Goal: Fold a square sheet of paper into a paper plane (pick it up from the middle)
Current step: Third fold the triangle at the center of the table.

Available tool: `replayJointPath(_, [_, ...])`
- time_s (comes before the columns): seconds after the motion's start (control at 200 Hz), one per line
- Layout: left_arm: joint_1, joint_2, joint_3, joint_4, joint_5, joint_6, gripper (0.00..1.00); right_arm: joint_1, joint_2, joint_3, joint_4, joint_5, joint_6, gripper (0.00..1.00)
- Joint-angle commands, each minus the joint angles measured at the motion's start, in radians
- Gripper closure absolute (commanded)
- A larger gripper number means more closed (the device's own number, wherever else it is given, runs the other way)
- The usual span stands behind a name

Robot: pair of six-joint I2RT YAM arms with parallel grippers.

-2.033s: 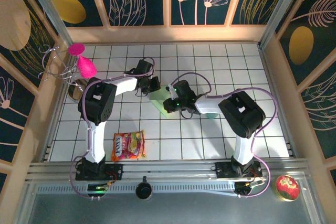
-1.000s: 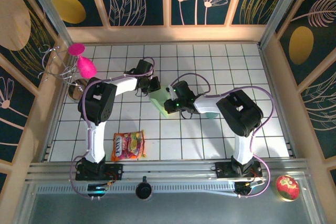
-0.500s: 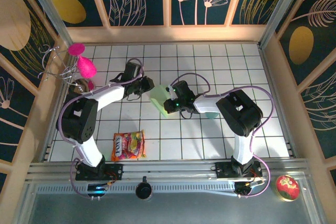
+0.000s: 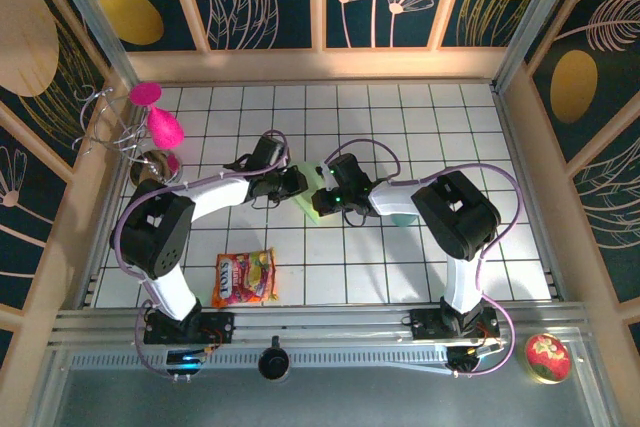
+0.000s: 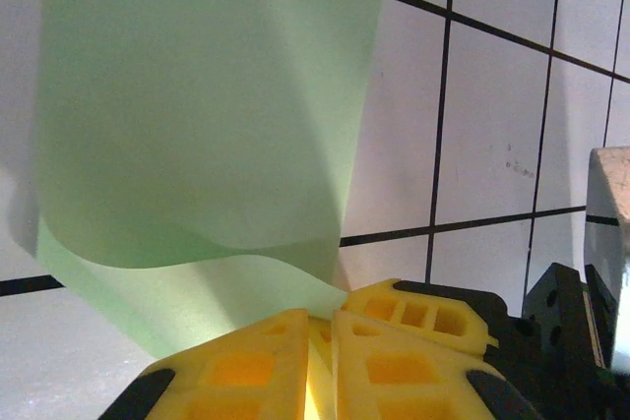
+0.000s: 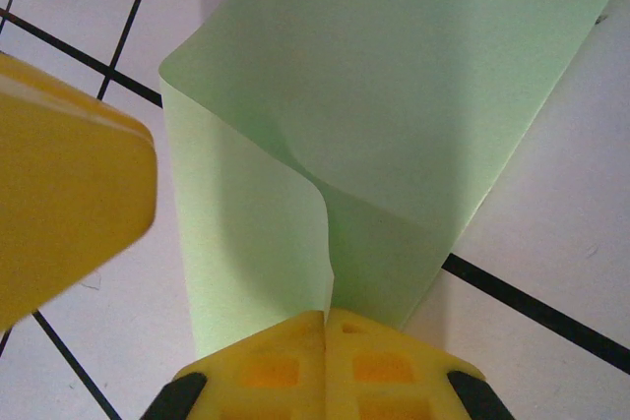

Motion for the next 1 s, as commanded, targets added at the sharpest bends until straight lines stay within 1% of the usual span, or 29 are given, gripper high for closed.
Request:
replayJointPath(0.0, [-0.002, 0.02, -0.014, 0.008, 0.01, -0.02, 0.86, 0.007, 0.022, 0.012, -0.039, 0.007, -0.001, 1.0])
replayJointPath(0.15, [-0.002, 0.037, -0.049, -0.003, -0.004, -0.014, 0.86, 0.006, 0.023, 0.013, -0.042, 0.01, -0.004, 1.0])
replayJointPath(0.516, [-0.002, 0.063, -0.043, -0.019, -0.059, -0.001, 0.85, 0.007, 0.021, 0.007, -0.048, 0.013, -0.006, 1.0])
replayJointPath(0.991, [-0.001, 0.091, -0.043, -0.019, -0.07, 0.003, 0.85, 0.007, 0.026, 0.008, -0.051, 0.016, -0.004, 1.0])
